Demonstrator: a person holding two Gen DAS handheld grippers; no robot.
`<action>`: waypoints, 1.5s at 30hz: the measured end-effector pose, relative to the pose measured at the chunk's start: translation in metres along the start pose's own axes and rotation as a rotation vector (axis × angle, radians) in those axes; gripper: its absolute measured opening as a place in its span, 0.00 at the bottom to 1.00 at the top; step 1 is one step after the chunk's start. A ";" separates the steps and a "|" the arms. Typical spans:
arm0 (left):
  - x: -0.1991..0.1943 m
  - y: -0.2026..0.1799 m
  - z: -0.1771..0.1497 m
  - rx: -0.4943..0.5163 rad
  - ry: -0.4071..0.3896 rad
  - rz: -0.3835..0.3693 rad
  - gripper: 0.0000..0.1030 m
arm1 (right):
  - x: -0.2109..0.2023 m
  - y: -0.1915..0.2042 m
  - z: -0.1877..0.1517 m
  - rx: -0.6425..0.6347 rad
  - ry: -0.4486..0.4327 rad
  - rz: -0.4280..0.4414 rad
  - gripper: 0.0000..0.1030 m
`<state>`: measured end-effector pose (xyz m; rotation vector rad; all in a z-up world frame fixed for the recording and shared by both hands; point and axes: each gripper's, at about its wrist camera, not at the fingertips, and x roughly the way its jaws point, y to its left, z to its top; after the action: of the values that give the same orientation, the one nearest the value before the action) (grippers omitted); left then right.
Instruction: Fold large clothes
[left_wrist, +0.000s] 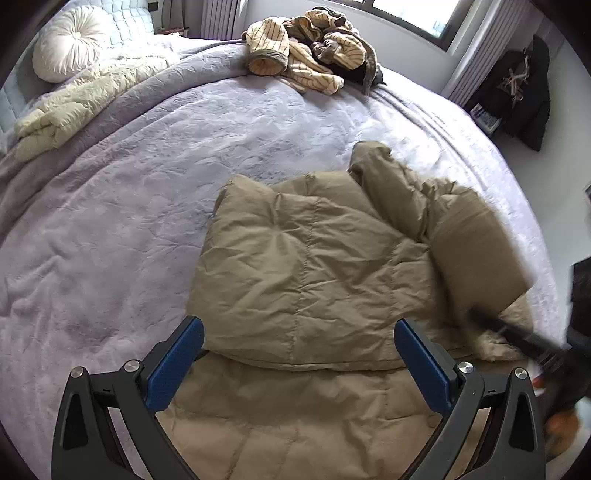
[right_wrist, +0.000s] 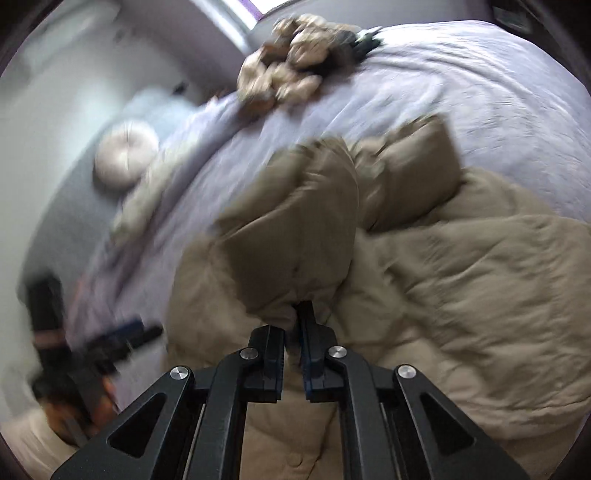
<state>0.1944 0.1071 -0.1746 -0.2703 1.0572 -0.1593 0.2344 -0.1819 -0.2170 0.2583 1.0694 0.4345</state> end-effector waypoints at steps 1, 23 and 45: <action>0.000 0.000 0.001 -0.002 0.000 -0.012 1.00 | 0.008 0.006 -0.005 -0.014 0.027 -0.008 0.12; 0.096 -0.083 0.000 0.075 0.215 -0.328 0.13 | -0.099 -0.131 -0.087 0.445 -0.001 -0.141 0.69; 0.031 -0.028 0.003 0.162 0.098 -0.011 0.47 | -0.084 -0.148 -0.062 0.358 -0.043 -0.254 0.38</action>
<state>0.2120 0.0727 -0.1908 -0.1225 1.1338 -0.2687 0.1769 -0.3524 -0.2402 0.4401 1.1176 0.0064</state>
